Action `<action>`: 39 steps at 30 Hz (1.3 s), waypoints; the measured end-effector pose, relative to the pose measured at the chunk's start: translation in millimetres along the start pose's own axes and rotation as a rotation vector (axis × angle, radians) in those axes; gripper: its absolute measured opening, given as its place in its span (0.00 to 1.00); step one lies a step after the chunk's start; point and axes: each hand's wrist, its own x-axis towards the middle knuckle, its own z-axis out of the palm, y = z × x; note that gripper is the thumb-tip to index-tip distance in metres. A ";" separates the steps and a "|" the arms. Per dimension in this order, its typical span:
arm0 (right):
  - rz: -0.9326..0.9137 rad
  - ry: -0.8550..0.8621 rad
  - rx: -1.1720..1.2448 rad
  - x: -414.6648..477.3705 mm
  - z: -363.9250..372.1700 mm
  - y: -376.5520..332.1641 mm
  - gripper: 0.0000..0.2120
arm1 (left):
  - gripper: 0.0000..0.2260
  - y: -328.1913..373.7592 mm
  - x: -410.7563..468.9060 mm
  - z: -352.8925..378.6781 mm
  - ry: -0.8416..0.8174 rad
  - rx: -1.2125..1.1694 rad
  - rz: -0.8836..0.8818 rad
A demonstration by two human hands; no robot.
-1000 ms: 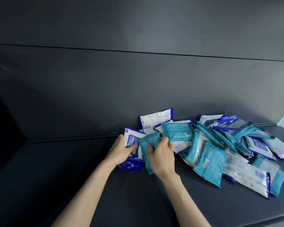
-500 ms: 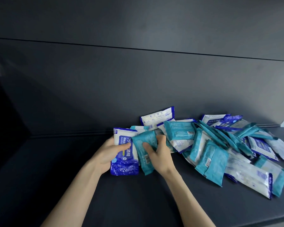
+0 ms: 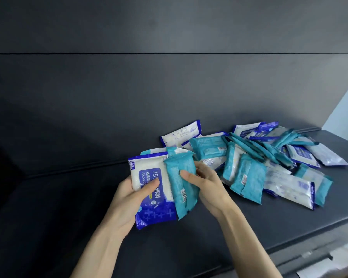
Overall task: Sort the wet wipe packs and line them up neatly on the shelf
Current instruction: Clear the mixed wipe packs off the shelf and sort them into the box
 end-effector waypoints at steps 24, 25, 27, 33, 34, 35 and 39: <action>-0.278 1.133 -0.035 -473.0 -258.4 51.3 0.11 | 0.14 -211.9 -251.5 330.9 -0.785 0.212 -0.336; -0.270 1.169 -0.028 -490.6 -267.3 56.8 0.11 | 0.14 -222.5 -265.6 342.8 -0.815 0.227 -0.369; -0.258 1.228 -0.012 -518.8 -283.8 66.0 0.11 | 0.14 -240.8 -286.5 363.6 -0.869 0.276 -0.414; -0.182 1.368 -0.004 -561.8 -331.0 91.5 0.14 | 0.13 -281.6 -308.9 411.7 -0.990 0.408 -0.449; -0.164 1.384 0.008 -564.6 -338.5 95.4 0.14 | 0.12 -287.8 -309.1 418.2 -1.003 0.421 -0.460; -0.141 1.400 0.025 -567.6 -348.5 100.8 0.14 | 0.11 -296.5 -309.5 427.2 -1.017 0.432 -0.483; -0.059 1.459 0.102 -573.3 -391.9 119.8 0.13 | 0.09 -338.1 -306.0 463.6 -1.019 0.484 -0.588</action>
